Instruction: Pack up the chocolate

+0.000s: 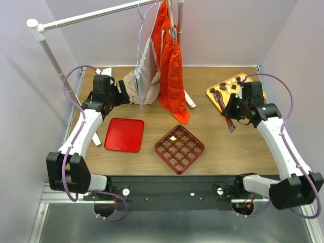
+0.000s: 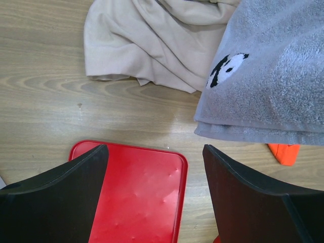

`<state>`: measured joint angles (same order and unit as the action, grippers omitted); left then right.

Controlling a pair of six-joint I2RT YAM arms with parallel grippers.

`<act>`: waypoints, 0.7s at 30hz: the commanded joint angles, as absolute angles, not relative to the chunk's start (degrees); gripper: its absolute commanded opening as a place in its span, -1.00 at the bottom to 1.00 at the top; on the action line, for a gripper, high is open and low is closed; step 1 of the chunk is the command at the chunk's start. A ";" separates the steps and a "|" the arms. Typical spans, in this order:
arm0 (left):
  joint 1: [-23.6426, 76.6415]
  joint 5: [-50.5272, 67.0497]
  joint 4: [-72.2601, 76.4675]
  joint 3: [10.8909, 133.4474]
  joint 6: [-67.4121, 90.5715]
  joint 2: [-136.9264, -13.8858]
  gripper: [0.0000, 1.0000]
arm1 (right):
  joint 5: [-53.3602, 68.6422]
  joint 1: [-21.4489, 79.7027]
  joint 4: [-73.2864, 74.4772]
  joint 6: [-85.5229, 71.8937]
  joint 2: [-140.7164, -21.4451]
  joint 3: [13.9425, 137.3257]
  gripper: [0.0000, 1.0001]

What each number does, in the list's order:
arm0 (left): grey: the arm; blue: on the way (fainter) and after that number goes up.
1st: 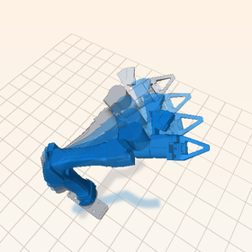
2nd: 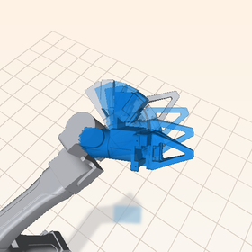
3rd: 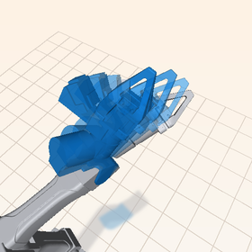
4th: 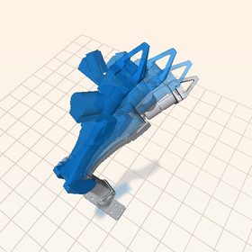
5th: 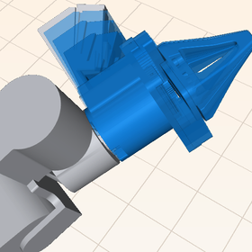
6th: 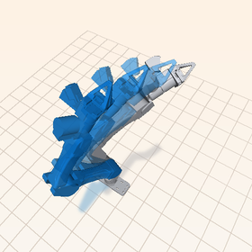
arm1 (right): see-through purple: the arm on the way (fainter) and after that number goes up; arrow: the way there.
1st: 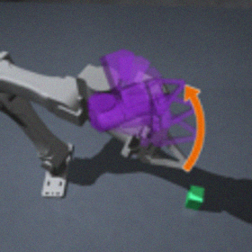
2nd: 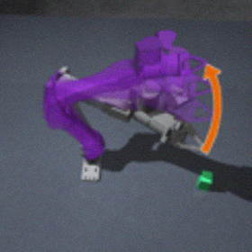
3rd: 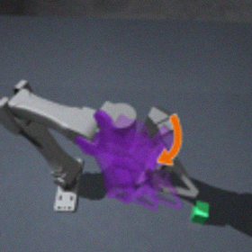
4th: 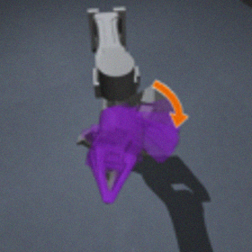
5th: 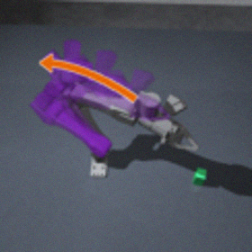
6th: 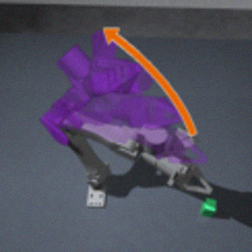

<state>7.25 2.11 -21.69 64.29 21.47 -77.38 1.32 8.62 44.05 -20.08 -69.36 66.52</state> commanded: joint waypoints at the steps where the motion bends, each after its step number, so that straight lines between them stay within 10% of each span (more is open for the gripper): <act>1: 7.38 1.14 -22.24 66.00 21.97 -77.26 0.69 | 14.12 10.71 54.04 -16.44 -65.92 67.93 -0.64; 21: 7.29 0.97 -22.15 65.92 23.11 -76.91 0.69 | 17.49 25.58 62.22 -17.14 -66.54 66.45 -0.60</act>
<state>7.25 2.04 -22.06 64.49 22.57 -77.38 17.28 25.08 59.88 -16.88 -67.70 67.64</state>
